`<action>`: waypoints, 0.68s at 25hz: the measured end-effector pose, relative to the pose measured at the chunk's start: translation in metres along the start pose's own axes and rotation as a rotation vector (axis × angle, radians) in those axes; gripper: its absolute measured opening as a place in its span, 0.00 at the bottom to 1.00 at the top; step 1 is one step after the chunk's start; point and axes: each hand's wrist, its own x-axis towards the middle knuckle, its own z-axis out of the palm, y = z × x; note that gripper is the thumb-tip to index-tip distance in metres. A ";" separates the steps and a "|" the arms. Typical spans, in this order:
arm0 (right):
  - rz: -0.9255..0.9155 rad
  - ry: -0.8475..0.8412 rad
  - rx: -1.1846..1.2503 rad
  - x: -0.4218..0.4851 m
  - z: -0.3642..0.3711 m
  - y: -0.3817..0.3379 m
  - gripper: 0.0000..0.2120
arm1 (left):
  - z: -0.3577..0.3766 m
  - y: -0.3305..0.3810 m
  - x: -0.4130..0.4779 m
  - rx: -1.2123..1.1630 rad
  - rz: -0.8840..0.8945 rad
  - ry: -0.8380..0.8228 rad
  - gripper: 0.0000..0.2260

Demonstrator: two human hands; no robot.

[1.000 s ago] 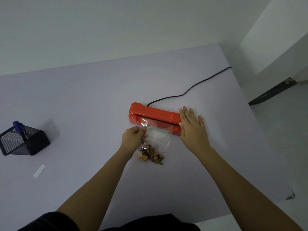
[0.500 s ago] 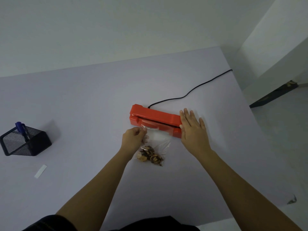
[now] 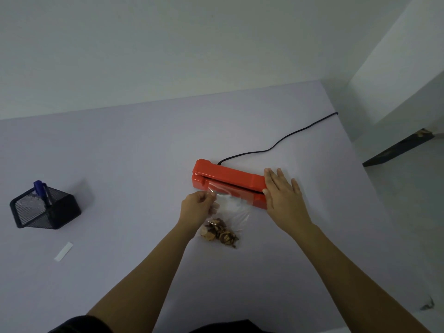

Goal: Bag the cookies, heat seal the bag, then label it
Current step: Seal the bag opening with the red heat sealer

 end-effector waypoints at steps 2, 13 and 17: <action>-0.007 -0.006 0.004 0.001 -0.005 0.006 0.32 | -0.001 0.001 -0.001 0.000 0.002 -0.014 0.12; -0.024 0.173 0.876 0.009 -0.080 -0.015 0.40 | -0.002 0.009 -0.006 -0.017 0.023 -0.021 0.11; -0.133 0.187 0.969 0.041 -0.107 -0.065 0.38 | -0.004 0.011 -0.005 0.000 0.026 -0.028 0.10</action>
